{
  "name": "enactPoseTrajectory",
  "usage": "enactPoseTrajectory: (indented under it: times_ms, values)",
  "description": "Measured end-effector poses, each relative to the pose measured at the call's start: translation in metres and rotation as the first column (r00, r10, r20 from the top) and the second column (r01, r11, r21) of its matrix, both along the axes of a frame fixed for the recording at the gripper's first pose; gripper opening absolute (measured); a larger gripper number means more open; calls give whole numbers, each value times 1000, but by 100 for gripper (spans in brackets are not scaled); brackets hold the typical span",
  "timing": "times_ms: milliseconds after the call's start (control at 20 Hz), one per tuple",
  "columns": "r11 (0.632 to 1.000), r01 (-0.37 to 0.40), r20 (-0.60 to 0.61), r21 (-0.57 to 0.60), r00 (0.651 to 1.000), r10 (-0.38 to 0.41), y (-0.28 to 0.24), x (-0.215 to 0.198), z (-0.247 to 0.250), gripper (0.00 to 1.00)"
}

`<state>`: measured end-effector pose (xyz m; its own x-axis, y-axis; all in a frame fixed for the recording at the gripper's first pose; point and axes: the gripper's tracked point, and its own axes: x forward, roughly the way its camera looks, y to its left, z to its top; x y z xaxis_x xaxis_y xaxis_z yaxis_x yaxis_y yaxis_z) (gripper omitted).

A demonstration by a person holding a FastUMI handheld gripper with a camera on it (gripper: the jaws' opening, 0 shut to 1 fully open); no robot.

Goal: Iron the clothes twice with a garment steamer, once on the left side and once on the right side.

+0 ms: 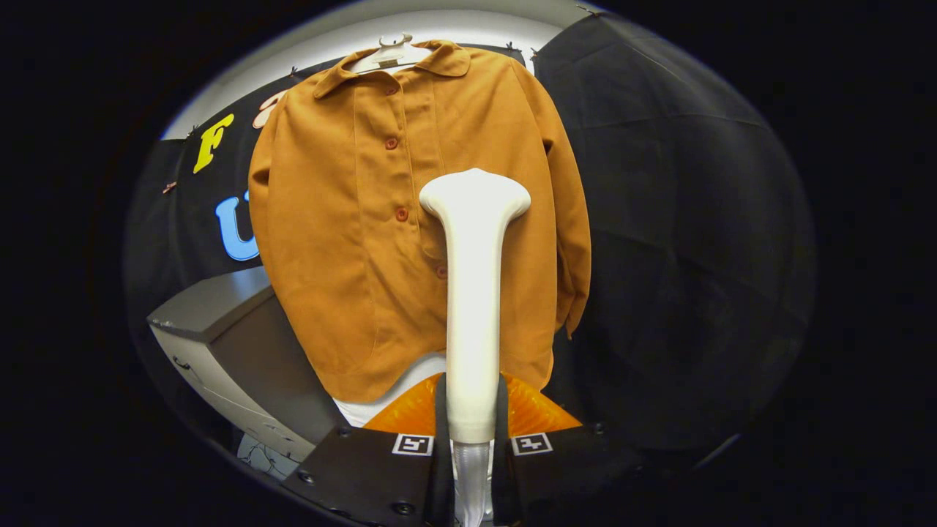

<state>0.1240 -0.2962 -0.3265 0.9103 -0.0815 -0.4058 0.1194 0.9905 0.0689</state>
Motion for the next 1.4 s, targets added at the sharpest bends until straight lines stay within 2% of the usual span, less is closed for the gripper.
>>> enactPoseTrajectory:
  times_ms: [300, 650, 1000, 1400]
  values:
    - [1000, 21, -100, 11, 995, -19, 3, -30, -42, 24]
    - [1000, 12, -165, 18, 986, -9, 12, -73, -59, 24]
    - [1000, 6, -99, 13, 995, -5, 39, -106, -17, 24]
    - [1000, 16, 44, -20, 999, -15, 73, -110, 87, 24]
